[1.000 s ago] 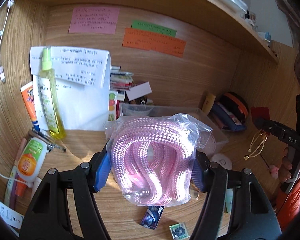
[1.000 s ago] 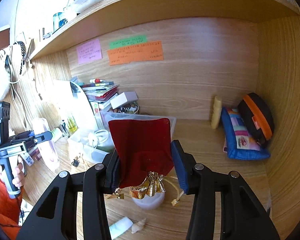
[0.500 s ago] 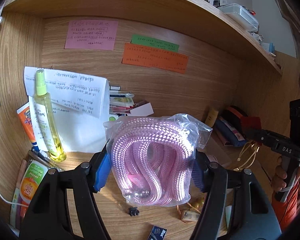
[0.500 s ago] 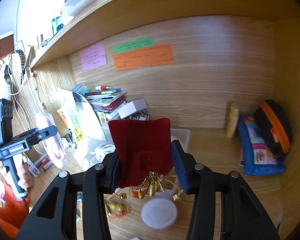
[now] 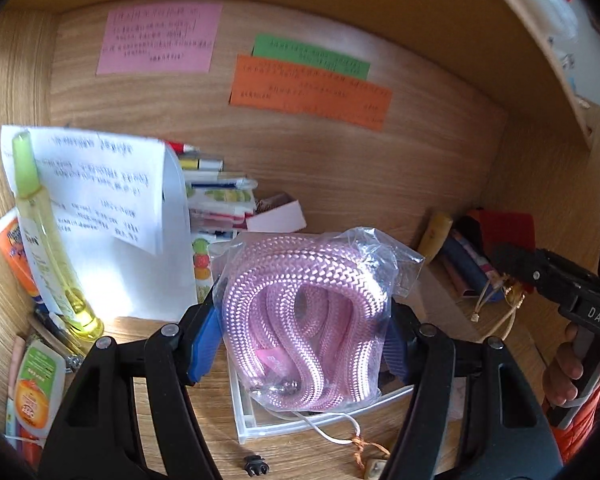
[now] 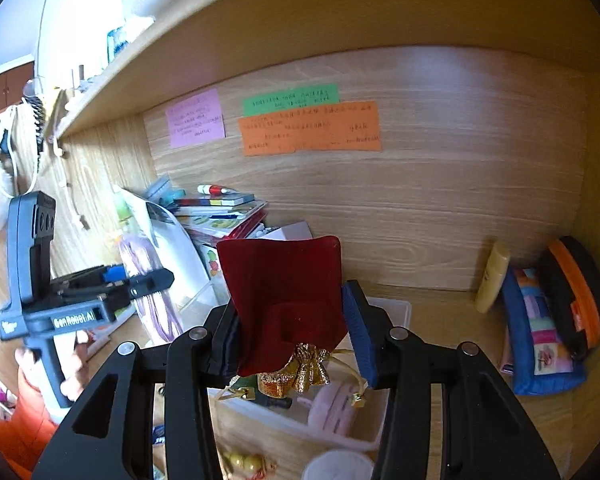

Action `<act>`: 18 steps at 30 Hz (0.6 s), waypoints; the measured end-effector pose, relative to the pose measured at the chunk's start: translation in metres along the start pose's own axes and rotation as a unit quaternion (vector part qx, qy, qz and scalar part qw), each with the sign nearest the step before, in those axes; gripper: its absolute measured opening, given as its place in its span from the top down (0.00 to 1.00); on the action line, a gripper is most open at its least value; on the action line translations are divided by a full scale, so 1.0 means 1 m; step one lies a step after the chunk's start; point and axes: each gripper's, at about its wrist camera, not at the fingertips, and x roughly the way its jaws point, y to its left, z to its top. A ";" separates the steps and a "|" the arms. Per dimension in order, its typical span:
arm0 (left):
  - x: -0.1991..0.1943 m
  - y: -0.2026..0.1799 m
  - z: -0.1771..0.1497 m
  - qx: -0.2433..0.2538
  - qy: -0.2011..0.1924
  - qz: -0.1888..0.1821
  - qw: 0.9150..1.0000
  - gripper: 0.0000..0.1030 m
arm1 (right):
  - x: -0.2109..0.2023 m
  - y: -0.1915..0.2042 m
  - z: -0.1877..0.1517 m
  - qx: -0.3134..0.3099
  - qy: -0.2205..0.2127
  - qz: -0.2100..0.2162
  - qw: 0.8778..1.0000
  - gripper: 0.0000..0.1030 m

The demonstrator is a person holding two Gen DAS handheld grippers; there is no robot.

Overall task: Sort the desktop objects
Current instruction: 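Carry the red pouch and bagged pink rope over the clear box with both tools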

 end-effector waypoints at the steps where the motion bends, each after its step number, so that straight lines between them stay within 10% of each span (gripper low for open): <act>1: 0.005 0.001 -0.002 0.001 0.006 0.000 1.000 0.35 | 0.005 0.000 -0.001 0.003 -0.001 -0.003 1.000 0.59; 18: 0.046 -0.005 -0.023 0.035 0.045 0.040 0.998 0.35 | 0.083 -0.004 -0.039 0.028 0.084 -0.018 0.996 0.59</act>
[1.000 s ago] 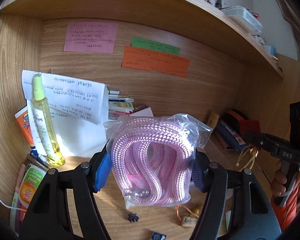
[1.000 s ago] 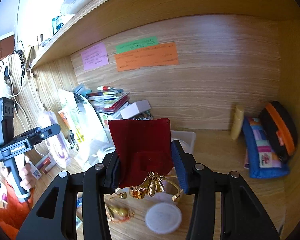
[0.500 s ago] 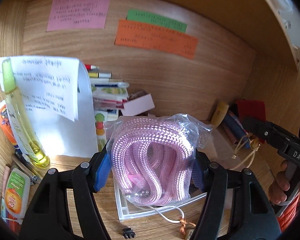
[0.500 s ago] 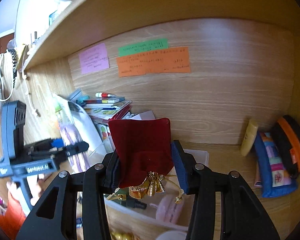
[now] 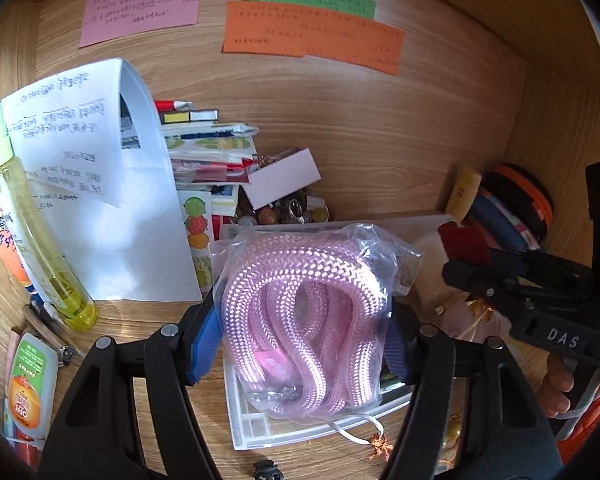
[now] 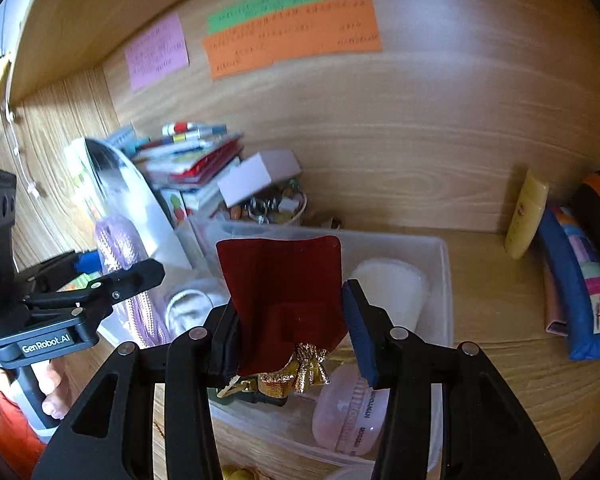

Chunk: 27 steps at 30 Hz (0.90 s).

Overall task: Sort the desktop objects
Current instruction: 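Carry the red pouch and bagged pink rope over the clear box with both tools, then open both tools to drop the red pouch and pink rope into the box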

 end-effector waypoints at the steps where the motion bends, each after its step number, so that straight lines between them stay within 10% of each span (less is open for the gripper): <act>1: 0.001 0.000 -0.001 0.001 0.001 0.002 1.000 0.35 | 0.002 0.001 -0.002 -0.004 0.004 -0.002 1.000 0.59; 20: 0.006 -0.004 -0.003 0.008 0.020 0.009 1.000 0.25 | 0.030 0.019 -0.021 -0.058 0.060 -0.028 0.996 0.54; 27: 0.003 0.001 -0.001 -0.014 0.028 -0.020 0.999 0.21 | 0.027 0.023 -0.025 -0.071 0.052 -0.038 0.995 0.22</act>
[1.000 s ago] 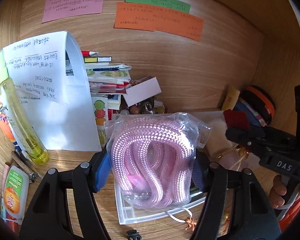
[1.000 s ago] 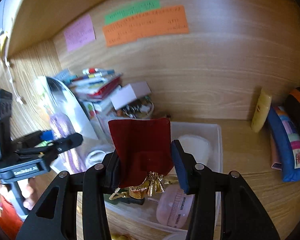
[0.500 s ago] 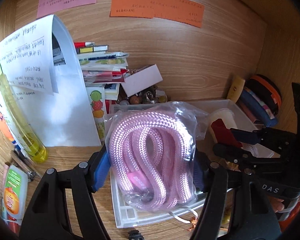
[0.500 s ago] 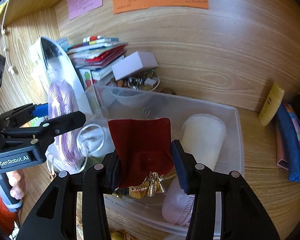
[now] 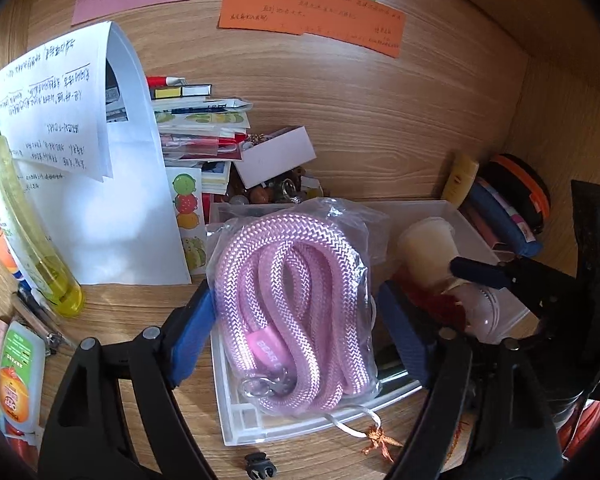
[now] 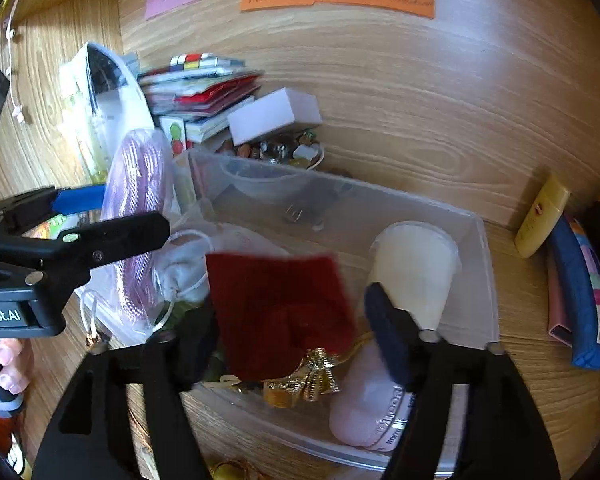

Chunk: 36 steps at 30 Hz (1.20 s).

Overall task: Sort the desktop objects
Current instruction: 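Open both tools to drop the red pouch and pink rope into the box, then grasp the small shell with the right tool while the left tool grasps the blue Max box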

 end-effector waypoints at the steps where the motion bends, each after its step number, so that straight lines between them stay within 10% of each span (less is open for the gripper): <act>1: -0.001 0.001 0.000 -0.005 0.002 -0.005 1.000 0.20 | -0.001 0.000 0.000 -0.001 0.000 0.002 1.000 0.18; 29: -0.051 -0.009 -0.006 0.027 -0.050 0.023 0.998 0.05 | -0.070 -0.002 -0.019 0.030 -0.045 0.040 0.998 0.16; 36: -0.052 -0.011 -0.028 0.040 -0.029 0.037 0.998 0.05 | -0.095 -0.011 -0.040 0.033 -0.060 -0.042 0.997 0.03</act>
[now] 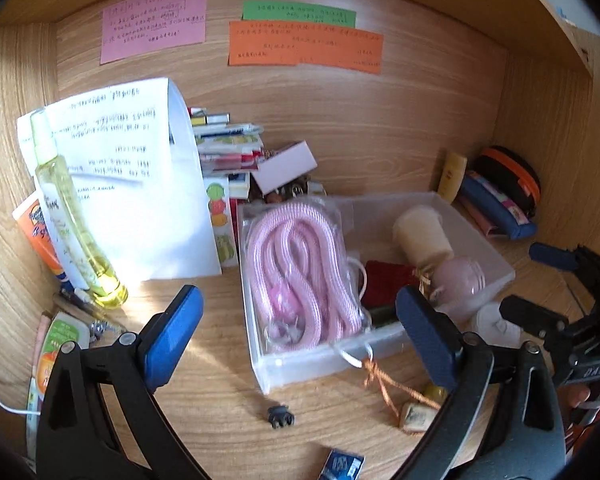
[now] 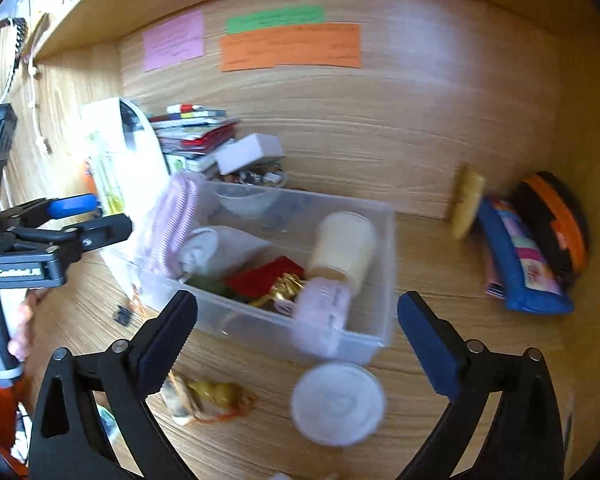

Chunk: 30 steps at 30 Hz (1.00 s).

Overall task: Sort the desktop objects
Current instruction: 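Grasp the small shell with the right tool while the left tool grasps the blue Max box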

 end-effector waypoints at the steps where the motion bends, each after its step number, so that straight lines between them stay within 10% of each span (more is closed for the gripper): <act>1: 0.000 -0.001 -0.003 0.002 0.003 0.000 1.000 0.05 | 0.001 -0.001 -0.002 0.001 0.004 -0.002 1.000 0.03; 30: -0.020 0.027 -0.088 0.003 0.097 0.038 0.995 0.05 | -0.042 -0.046 -0.089 0.031 0.088 -0.060 0.994 0.03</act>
